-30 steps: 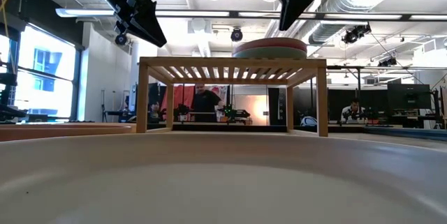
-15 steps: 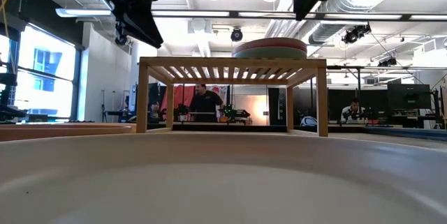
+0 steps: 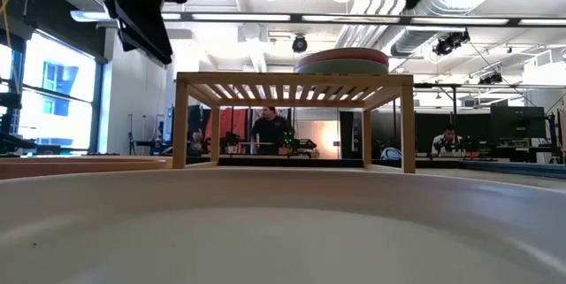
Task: Place and stack plates onto a shelf
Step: Stack the purple plate on top of the light orange plate on the shelf
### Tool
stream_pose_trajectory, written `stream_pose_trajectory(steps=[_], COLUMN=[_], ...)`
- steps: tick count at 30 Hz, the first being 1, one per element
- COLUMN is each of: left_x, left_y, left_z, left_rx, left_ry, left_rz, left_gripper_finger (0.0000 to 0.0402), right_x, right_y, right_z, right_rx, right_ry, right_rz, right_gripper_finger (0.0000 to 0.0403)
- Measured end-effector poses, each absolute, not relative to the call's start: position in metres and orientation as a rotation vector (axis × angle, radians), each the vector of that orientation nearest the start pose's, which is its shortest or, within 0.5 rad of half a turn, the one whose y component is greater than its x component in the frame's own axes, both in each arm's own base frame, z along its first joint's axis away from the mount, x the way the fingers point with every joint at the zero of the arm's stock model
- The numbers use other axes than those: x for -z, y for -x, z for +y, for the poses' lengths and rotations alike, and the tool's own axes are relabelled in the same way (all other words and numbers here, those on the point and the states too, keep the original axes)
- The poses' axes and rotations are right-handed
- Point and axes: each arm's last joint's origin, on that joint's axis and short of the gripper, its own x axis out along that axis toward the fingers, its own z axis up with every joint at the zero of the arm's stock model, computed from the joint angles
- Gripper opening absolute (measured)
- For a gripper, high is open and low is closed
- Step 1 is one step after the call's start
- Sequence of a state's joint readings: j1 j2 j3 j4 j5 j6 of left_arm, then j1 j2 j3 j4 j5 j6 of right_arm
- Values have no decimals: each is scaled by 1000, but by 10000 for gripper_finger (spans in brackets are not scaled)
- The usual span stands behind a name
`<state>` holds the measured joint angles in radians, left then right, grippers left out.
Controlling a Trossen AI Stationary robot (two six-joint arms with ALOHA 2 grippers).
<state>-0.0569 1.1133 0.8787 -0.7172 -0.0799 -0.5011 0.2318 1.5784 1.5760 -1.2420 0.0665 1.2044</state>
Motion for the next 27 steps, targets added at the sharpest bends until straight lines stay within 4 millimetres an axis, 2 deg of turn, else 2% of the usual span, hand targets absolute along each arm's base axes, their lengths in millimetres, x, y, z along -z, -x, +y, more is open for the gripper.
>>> stream_pose_trajectory(steps=[14,21,27], left_x=[-264,-264,-264], left_y=[-209,-207,-205], left_z=[-42,-51,-58], left_rx=[-157,-168,-187], left_ry=[405,466,543], left_rz=[931,930,932], left_gripper_finger=[81,81,81], right_x=[-279,-251,-238], right_y=[-273,-257,-245], right_z=[149,174,191], right_rx=[682,743,801], right_ry=[-1221,-1352,-1422], right_rz=[1108,1109,1118], right_gripper_finger=[103,103,103])
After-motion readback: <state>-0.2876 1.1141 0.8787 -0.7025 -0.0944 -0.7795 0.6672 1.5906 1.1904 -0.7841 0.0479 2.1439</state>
